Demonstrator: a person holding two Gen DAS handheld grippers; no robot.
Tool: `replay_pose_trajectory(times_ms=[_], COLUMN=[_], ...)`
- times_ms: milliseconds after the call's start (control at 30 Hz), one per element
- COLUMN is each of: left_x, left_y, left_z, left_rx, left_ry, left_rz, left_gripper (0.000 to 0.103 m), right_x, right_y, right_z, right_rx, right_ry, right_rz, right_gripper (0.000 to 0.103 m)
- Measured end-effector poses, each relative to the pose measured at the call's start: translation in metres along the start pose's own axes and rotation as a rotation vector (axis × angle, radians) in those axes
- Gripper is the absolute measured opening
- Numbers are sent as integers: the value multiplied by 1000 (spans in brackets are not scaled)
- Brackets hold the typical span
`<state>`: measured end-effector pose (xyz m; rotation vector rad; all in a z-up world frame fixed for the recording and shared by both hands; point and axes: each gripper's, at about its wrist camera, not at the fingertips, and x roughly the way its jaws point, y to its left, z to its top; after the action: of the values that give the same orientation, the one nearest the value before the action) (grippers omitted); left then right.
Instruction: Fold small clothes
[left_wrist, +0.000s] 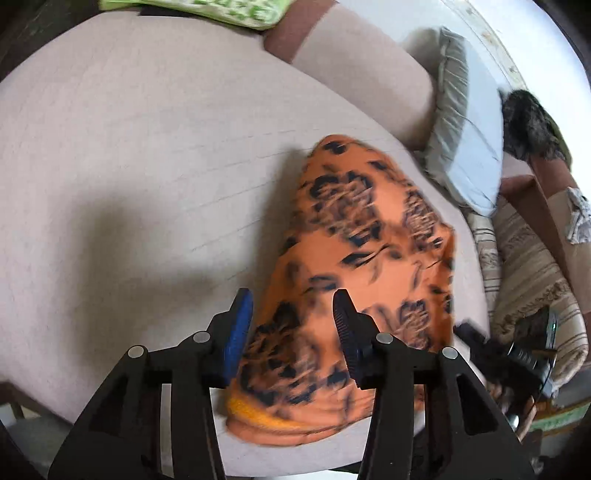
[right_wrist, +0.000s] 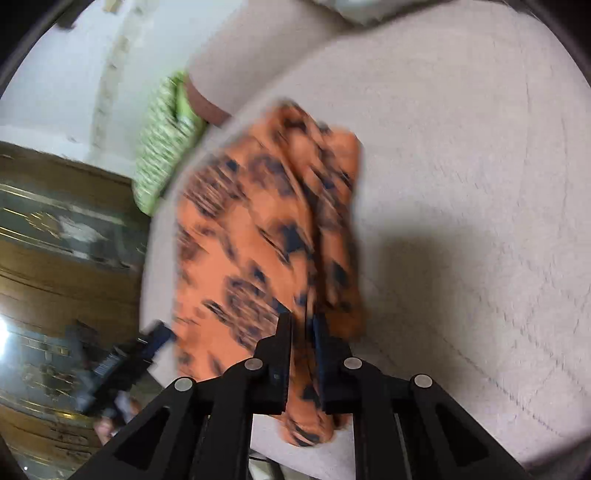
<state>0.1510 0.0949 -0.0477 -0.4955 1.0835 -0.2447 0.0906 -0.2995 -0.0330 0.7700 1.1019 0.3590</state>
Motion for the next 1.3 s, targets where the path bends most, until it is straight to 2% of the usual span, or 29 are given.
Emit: replay_pose_trajectory(times_ms=[67, 100, 133, 167, 200, 300, 333, 400, 467, 500, 533, 567, 667, 700, 767, 800, 867, 967, 1067, 1133, 1167, 1200, 1233, 1267, 1300], left_x=[5, 6, 13, 19, 30, 57, 75, 106, 119, 120, 117, 113, 107, 108, 112, 114, 119, 117, 97, 71, 60, 48, 37, 30, 23], left_y=[-12, -16, -25, -29, -37, -29, -21, -1, 15, 17, 15, 13, 3, 1, 12, 15, 19, 13, 6, -7, -13, -19, -21, -21, -20], left_z=[20, 35, 52, 66, 80, 115, 119, 115, 114, 115, 118, 120, 118, 118, 121, 122, 120, 117, 110, 97, 90, 78, 66, 53, 38], left_rx=[0, 5, 20, 33, 47, 51, 30, -39, -177, -175, -151, -138, -70, -61, -93, -109, -106, -66, -79, -28, 3, 30, 38, 35, 29], left_ry=[16, 22, 25, 31, 39, 49, 68, 128, 163, 165, 161, 155, 139, 138, 160, 167, 154, 136, 124, 78, 64, 46, 35, 29, 26], left_rz=[-36, -40, -43, -44, -39, -45, -79, -144, -183, -194, -184, -182, -141, -139, -172, -185, -166, -136, -111, -65, -54, -47, -43, -50, -62], left_gripper=[45, 47, 50, 57, 60, 61, 61, 62, 64, 64, 57, 50, 34, 33, 32, 32, 32, 35, 36, 36, 41, 46, 57, 63, 63], right_x=[-11, -14, -13, -9, -6, 19, 27, 49, 58, 64, 68, 70, 57, 52, 51, 58, 77, 95, 86, 60, 45, 32, 22, 10, 2], right_y=[10, 17, 26, 34, 40, 47, 43, 26, -3, -13, -18, -17, -3, 5, 15, 14, 4, -4, -1, -1, 3, 7, 10, 11, 10], right_z=[19, 31, 48, 62, 76, 118, 126, 138, 135, 133, 134, 133, 137, 136, 136, 137, 140, 136, 132, 125, 118, 111, 103, 90, 78], right_rx=[-10, -22, -49, -68, -94, -141, -136, -107, -58, -19, 7, -5, -48, -84, -132, -146, -144, -142, -152, -115, -114, -121, -126, -122, -111], right_ry=[-65, -91, -114, -135, -153, -110, -89, -50, -21, -20, -15, 6, 18, 5, 5, 21, 59, 79, 58, 9, -26, -50, -61, -65, -78], right_rz=[58, 56, 40, 16, -17, -85, -101, -76, -32, -26, -46, -73, -38, -30, -69, -121, -205, -222, -205, -126, -73, -31, 6, 50, 76], right_gripper=[15, 30, 54, 63, 71, 71, 64, 49, 41, 35, 21, 17, 11, 11, 10, 10, 10, 10, 11, 14, 15, 21, 36, 46, 59])
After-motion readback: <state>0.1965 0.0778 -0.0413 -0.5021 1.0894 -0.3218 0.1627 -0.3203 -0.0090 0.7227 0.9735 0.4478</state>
